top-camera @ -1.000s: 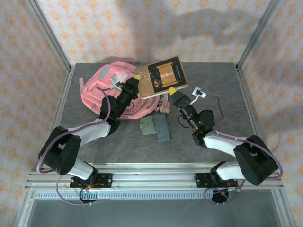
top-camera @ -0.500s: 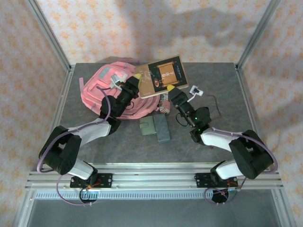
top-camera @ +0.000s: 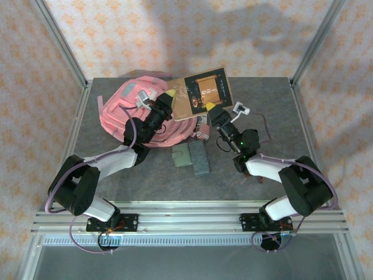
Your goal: Pack the student bag
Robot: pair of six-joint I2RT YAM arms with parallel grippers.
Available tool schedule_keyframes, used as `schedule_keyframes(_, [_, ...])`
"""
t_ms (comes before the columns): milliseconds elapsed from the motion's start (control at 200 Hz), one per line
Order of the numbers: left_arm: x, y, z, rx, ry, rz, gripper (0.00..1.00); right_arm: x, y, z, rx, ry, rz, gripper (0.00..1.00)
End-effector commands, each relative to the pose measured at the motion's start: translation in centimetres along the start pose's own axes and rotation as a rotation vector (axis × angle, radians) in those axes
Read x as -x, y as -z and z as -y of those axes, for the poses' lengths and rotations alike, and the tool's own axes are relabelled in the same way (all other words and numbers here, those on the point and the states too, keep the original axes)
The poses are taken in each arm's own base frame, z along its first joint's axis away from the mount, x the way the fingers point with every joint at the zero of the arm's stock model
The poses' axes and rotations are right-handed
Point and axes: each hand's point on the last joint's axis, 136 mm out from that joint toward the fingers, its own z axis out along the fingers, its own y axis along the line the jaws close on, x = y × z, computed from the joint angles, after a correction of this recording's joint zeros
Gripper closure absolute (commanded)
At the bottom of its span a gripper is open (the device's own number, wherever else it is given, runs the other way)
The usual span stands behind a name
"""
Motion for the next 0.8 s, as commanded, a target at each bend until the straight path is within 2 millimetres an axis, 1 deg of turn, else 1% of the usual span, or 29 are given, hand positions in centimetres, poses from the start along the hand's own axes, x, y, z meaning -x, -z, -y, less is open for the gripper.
schedule_keyframes(0, [0.1,0.4,3.7,-0.163,0.015,0.020,1.00,-0.4,-0.7,-4.2,0.154,0.027,-0.044,0.39])
schedule_keyframes(45, [-0.1,0.4,3.4,-0.156,0.017,0.026,1.00,-0.8,-1.0,-4.2,0.156,0.013,-0.060,0.47])
schedule_keyframes(130, [-0.3,0.3,3.1,-0.153,0.016,0.036,1.00,-1.8,-1.5,-3.7,0.148,-0.013,-0.104,0.69])
schedule_keyframes(150, [-0.4,0.3,3.1,-0.154,0.016,0.038,1.00,-2.0,-1.6,-3.5,0.145,-0.020,-0.115,0.75])
schedule_keyframes(190, [-0.5,0.3,2.8,-0.148,0.013,0.040,1.00,-2.4,-1.9,-2.8,0.122,-0.036,-0.133,0.92])
schedule_keyframes(220, [-0.4,0.3,2.7,-0.145,0.008,0.042,1.00,-2.7,-2.0,-2.2,0.100,-0.048,-0.144,1.00])
schedule_keyframes(245, [-0.4,0.3,2.6,-0.138,0.002,0.042,1.00,-2.8,-2.0,-1.8,0.084,-0.052,-0.150,1.00])
schedule_keyframes(310, [-0.3,0.6,2.1,-0.117,-0.025,0.047,0.76,-2.7,-1.8,-0.9,0.053,-0.060,-0.150,1.00])
schedule_keyframes(370, [-0.1,1.2,1.7,-0.100,-0.059,0.047,0.59,-1.9,-1.1,-0.1,0.026,-0.072,-0.129,1.00])
schedule_keyframes(395, [0.0,1.4,1.4,-0.084,-0.073,0.045,0.53,-1.5,-0.7,0.0,0.017,-0.073,-0.120,1.00])
schedule_keyframes(440, [0.3,1.8,0.5,-0.039,-0.103,0.036,0.47,-0.8,0.0,0.4,-0.003,-0.071,-0.104,1.00])
schedule_keyframes(481, [0.5,2.2,-0.3,0.001,-0.146,0.020,0.44,-0.1,0.6,0.6,-0.026,-0.060,-0.097,1.00])
schedule_keyframes(566, [0.9,2.7,-2.8,0.141,-0.253,-0.033,0.37,1.0,1.9,1.5,-0.112,-0.014,-0.093,1.00])
schedule_keyframes(606, [1.2,3.0,-4.3,0.230,-0.310,-0.061,0.36,1.4,2.5,1.8,-0.154,0.024,-0.099,1.00])
schedule_keyframes(626, [1.3,3.1,-5.0,0.274,-0.338,-0.072,0.33,1.6,2.8,1.9,-0.176,0.043,-0.103,1.00])
schedule_keyframes(656, [1.5,3.3,-5.8,0.333,-0.394,-0.095,0.32,2.0,3.3,1.8,-0.198,0.076,-0.103,1.00])
schedule_keyframes(671, [1.5,3.5,-6.4,0.369,-0.424,-0.109,0.31,1.9,3.6,2.2,-0.219,0.086,-0.107,1.00])
schedule_keyframes(686, [1.6,3.5,-6.8,0.404,-0.449,-0.119,0.31,2.3,3.9,1.7,-0.219,0.104,-0.098,1.00])
schedule_keyframes(726, [2.0,3.7,-8.0,0.502,-0.532,-0.152,0.26,2.9,4.8,1.4,-0.241,0.140,-0.085,1.00])
schedule_keyframes(791, [2.3,4.1,-10.1,0.655,-0.638,-0.224,0.24,3.8,6.2,1.4,-0.299,0.189,-0.062,1.00])
